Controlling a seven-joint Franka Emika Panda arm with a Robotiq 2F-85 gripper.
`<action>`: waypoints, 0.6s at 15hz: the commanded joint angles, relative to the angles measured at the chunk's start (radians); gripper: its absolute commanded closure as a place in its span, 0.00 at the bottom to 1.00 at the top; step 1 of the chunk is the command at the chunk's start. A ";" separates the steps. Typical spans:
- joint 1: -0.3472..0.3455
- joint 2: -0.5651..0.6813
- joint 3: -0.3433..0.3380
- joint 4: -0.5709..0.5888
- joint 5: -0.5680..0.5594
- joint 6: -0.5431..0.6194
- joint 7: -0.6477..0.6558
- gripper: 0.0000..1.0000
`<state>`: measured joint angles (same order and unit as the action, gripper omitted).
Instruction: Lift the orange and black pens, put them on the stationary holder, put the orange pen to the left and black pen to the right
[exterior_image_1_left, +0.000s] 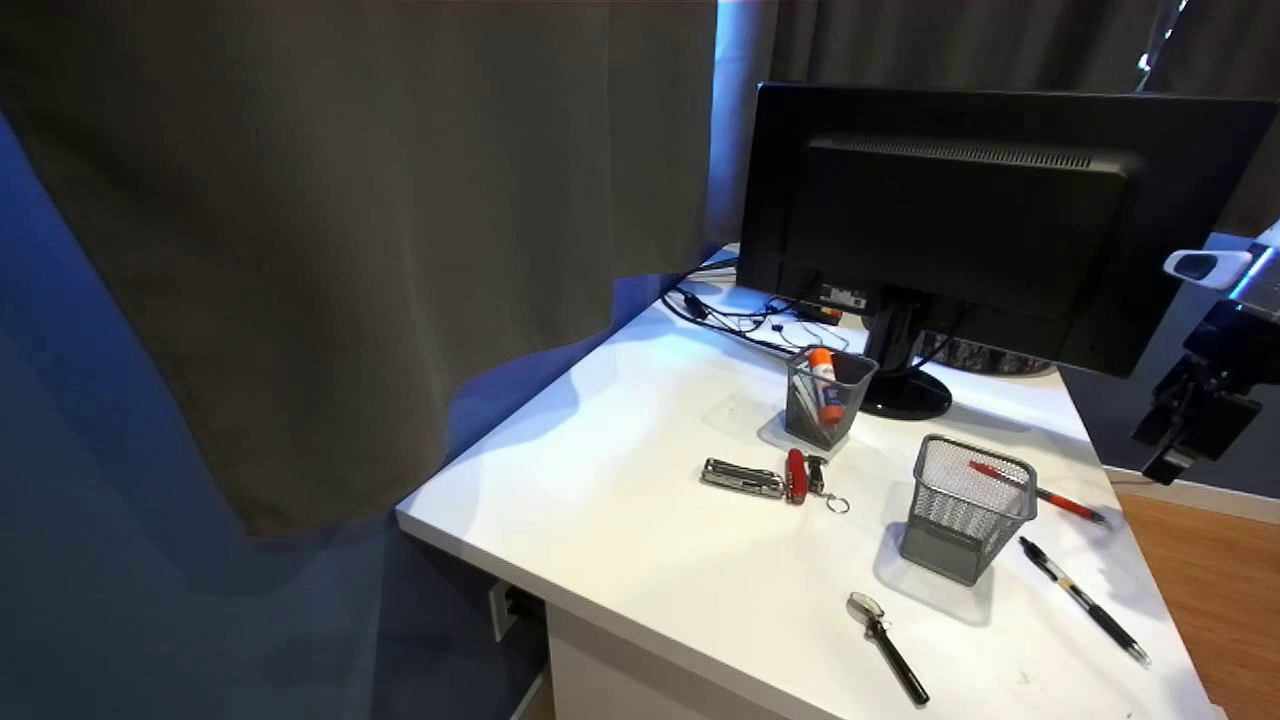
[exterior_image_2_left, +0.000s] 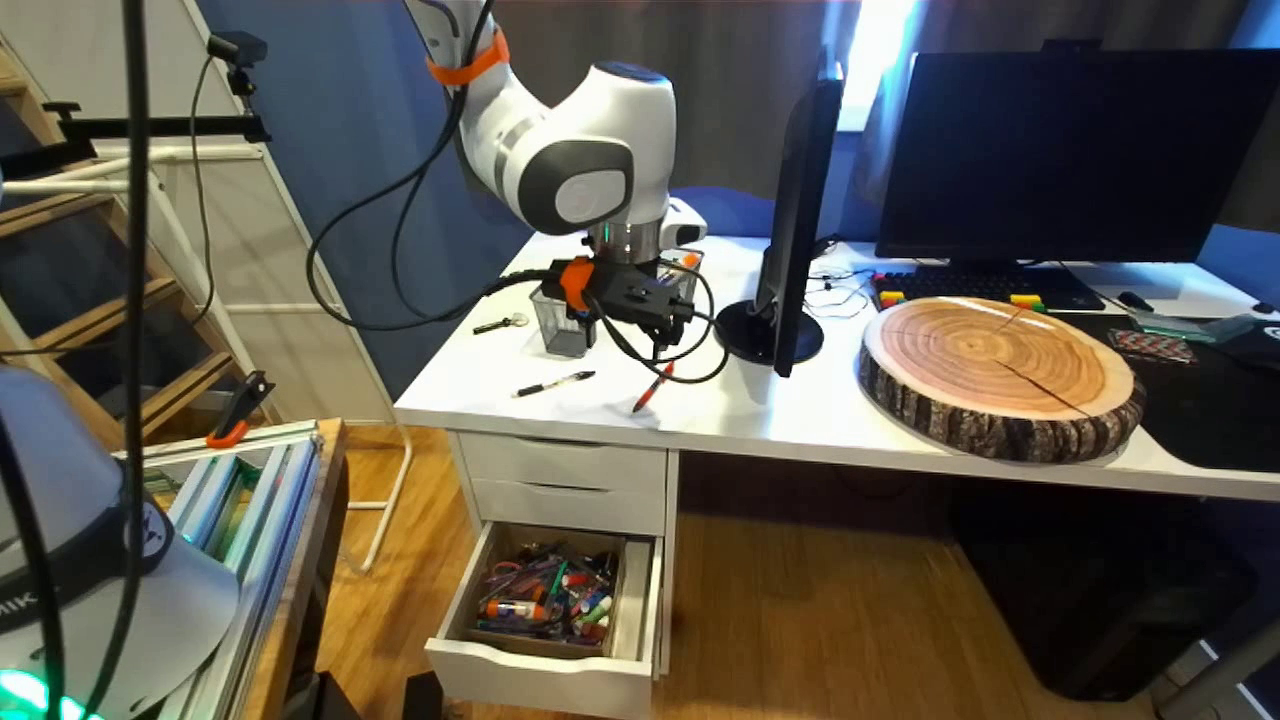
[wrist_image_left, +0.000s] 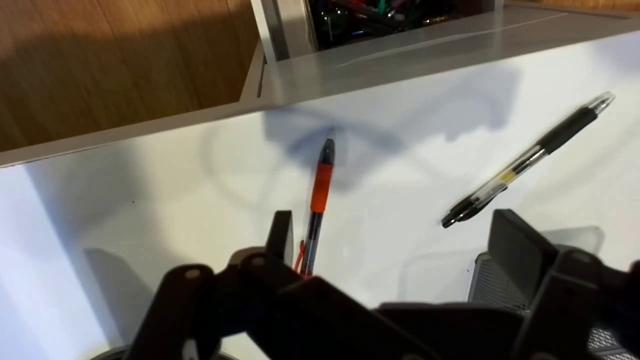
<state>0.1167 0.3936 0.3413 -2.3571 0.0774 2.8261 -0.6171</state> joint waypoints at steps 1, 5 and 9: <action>-0.027 0.073 0.024 0.069 -0.027 -0.015 0.023 0.00; -0.032 0.134 0.011 0.163 -0.049 -0.110 0.018 0.00; -0.029 0.200 0.004 0.273 -0.052 -0.227 0.013 0.00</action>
<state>0.0881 0.5284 0.3464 -2.1828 0.0555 2.6838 -0.6150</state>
